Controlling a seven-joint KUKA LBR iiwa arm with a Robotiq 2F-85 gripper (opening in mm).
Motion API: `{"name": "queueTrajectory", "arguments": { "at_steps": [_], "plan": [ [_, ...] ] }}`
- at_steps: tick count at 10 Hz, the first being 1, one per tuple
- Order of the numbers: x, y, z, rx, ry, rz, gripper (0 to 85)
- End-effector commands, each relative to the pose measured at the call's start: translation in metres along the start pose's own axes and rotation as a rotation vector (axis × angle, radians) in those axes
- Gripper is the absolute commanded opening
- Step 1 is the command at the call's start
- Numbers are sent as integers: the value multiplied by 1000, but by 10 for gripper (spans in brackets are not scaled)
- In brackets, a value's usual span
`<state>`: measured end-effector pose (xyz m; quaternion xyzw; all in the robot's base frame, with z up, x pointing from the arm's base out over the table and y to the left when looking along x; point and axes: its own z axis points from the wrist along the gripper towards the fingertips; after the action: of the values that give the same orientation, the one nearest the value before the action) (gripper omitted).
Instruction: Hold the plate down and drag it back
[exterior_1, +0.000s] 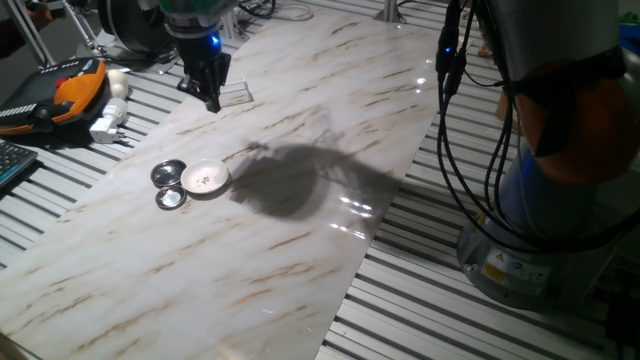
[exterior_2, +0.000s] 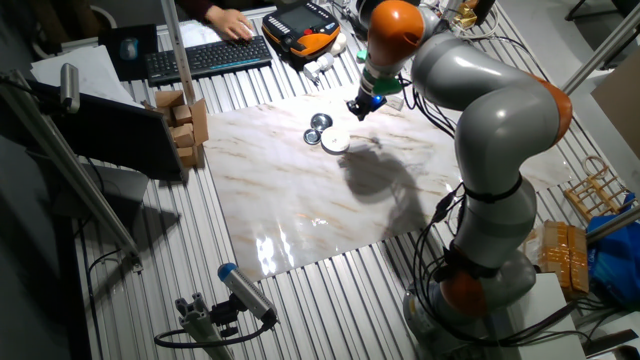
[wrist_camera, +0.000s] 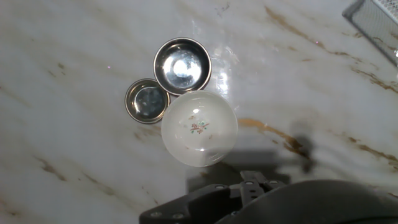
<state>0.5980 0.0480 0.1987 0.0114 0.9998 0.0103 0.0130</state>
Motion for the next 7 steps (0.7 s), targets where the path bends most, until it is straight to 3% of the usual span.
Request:
{"name": "queueTrajectory", "arguments": {
  "at_steps": [1,7],
  "plan": [
    [0,0,0,0,0,0,0],
    [1,0,2,-4,-9,-1,0]
  ]
}}
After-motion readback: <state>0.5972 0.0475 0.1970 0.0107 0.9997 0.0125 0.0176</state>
